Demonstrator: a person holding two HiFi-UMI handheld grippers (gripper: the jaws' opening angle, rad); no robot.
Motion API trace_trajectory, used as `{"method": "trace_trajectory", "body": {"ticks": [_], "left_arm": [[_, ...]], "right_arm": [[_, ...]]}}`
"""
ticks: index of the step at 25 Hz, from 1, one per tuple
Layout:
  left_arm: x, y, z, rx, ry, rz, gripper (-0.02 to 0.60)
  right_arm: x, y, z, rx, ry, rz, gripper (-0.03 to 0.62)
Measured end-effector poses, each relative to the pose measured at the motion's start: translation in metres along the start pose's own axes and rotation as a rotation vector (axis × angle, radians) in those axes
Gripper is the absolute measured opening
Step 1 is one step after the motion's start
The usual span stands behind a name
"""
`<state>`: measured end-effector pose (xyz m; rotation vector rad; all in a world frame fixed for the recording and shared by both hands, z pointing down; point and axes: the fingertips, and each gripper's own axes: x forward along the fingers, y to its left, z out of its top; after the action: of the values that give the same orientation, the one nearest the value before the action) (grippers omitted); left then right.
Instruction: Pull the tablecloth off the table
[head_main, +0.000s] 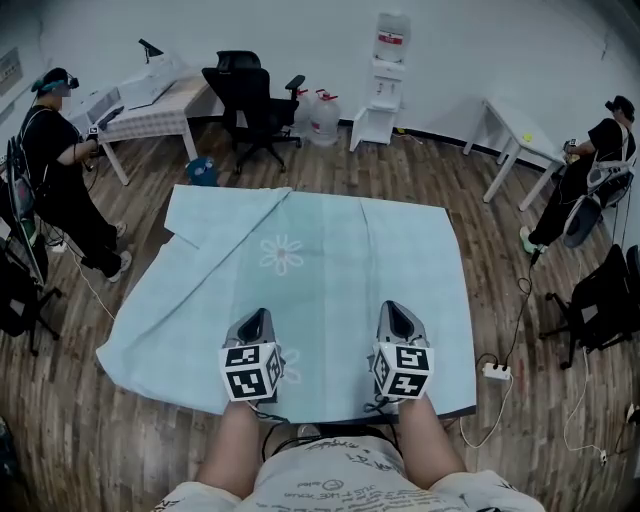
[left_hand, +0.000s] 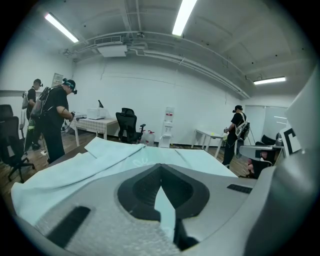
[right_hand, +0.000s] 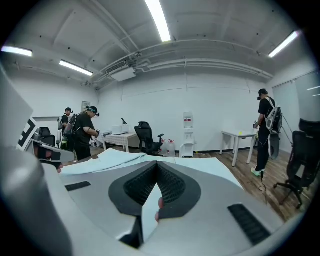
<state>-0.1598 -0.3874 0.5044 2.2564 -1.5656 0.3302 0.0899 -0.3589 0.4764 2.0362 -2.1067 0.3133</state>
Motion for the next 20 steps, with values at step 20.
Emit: {"method": "trace_trajectory", "body": {"ticks": [20], "left_arm": [[0.182,0.166,-0.084,-0.003,0.331,0.203,0.250]], "right_arm": [[0.168,-0.161,-0.150,0.111,0.409,-0.082,0.127]]}}
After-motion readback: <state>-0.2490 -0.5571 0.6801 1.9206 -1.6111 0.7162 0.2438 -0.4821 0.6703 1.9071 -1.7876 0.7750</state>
